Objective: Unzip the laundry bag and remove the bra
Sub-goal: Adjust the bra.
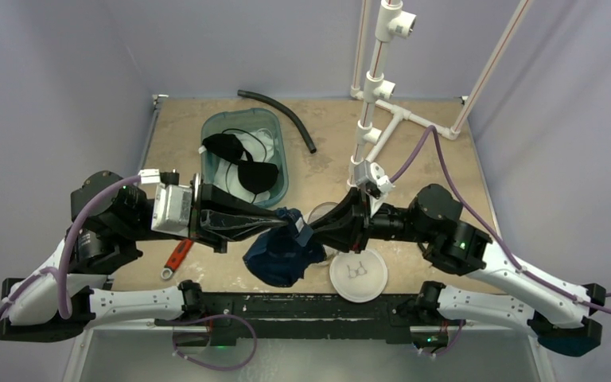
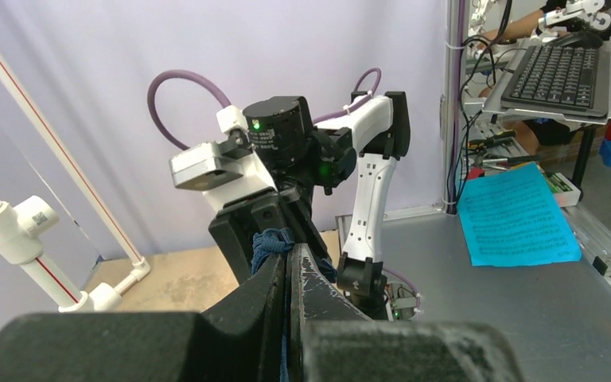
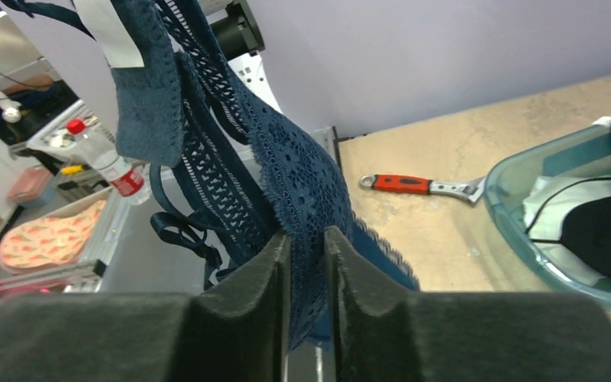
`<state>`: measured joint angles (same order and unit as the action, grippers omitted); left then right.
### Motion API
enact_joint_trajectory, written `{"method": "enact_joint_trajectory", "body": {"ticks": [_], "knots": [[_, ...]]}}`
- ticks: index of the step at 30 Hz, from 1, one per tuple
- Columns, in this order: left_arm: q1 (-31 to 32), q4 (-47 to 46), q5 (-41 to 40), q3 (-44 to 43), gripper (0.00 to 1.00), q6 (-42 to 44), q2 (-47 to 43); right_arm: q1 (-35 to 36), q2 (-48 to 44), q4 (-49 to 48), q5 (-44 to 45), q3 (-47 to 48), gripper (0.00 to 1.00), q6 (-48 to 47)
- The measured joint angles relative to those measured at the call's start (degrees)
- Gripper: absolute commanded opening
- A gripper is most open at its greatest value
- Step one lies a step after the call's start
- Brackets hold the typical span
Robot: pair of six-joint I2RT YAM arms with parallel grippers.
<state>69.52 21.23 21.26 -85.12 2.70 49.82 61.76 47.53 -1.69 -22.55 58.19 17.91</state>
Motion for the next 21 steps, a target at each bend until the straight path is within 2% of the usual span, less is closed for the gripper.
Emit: {"method": "enact_joint_trajectory", "body": {"ticks": [3,5,6,8,10,11,15,21], "knots": [[0.0,-0.5,0.0,0.0,0.00,0.0,0.2,0.0,0.5,-0.4,-1.0,-0.3,0.00,0.0],[0.0,-0.7,0.0,0.0,0.00,0.0,0.3,0.0,1.0,-0.5,-1.4,-0.4,0.00,0.0],[0.0,-0.8,0.0,0.0,0.08,0.0,0.3,0.0,1.2,-0.5,-1.5,-0.5,0.00,0.0],[0.0,-0.9,-0.2,0.0,0.57,0.0,0.4,0.0,1.1,-0.5,-1.6,-0.6,0.00,0.1],[0.0,-1.2,-0.9,0.3,0.74,0.1,0.2,0.0,0.7,-0.3,-0.5,-0.6,0.00,0.0],[0.0,-1.4,-1.9,0.7,0.79,-0.6,-0.1,0.0,0.2,-0.1,1.1,-0.6,0.00,0.0],[0.0,-0.3,-7.7,3.3,0.86,-1.6,-3.0,0.0,-1.8,3.1,11.8,1.0,0.00,-2.3],[0.0,2.3,-15.3,10.2,0.90,-3.8,-11.4,-0.1,-1.1,5.4,26.1,7.8,0.00,-7.8]]}}
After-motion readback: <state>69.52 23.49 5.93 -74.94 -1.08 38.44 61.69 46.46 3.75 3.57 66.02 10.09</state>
